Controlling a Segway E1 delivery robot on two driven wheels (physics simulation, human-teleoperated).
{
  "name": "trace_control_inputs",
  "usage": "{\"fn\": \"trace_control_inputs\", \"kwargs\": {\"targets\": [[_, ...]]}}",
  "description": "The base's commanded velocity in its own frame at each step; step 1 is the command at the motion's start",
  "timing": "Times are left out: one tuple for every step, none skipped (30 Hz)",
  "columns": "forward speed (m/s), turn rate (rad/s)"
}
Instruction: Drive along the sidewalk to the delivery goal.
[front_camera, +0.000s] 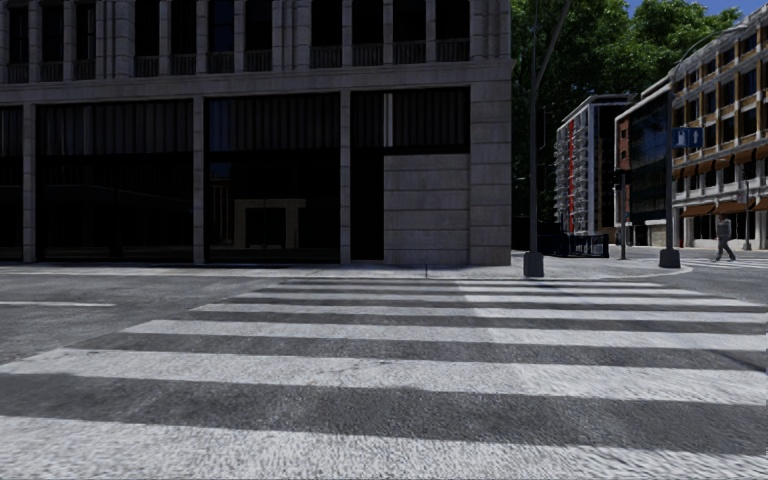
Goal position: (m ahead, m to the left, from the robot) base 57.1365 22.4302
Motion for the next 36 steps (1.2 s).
{"fn": "trace_control_inputs", "kwargs": {"targets": [[1.97,-0.16],[1.97,-0.18],[1.97,-0.18],[1.97,-0.19],[1.97,-0.12],[1.97,-0.12],[1.97,0.00],[1.97,0.00],[1.97,0.00],[1.97,0.00],[1.97,0.00],[1.97,0.00],[1.97,0.00],[1.97,0.00],[1.97,0.00],[1.97,0.00],[1.97,0.00],[1.97,0.00],[1.97,0.00],[1.97,0.00],[1.97,0.00],[1.97,0.00],[1.97,0.00],[1.97,0.00],[1.97,0.00],[1.97,0.00],[1.97,0.00],[1.97,0.00],[1.97,0.00],[1.97,0.00],[1.97,0.00],[1.97,0.00],[1.97,0.00],[1.96,0.00],[1.96,0.00],[1.96,-0.05]]}}
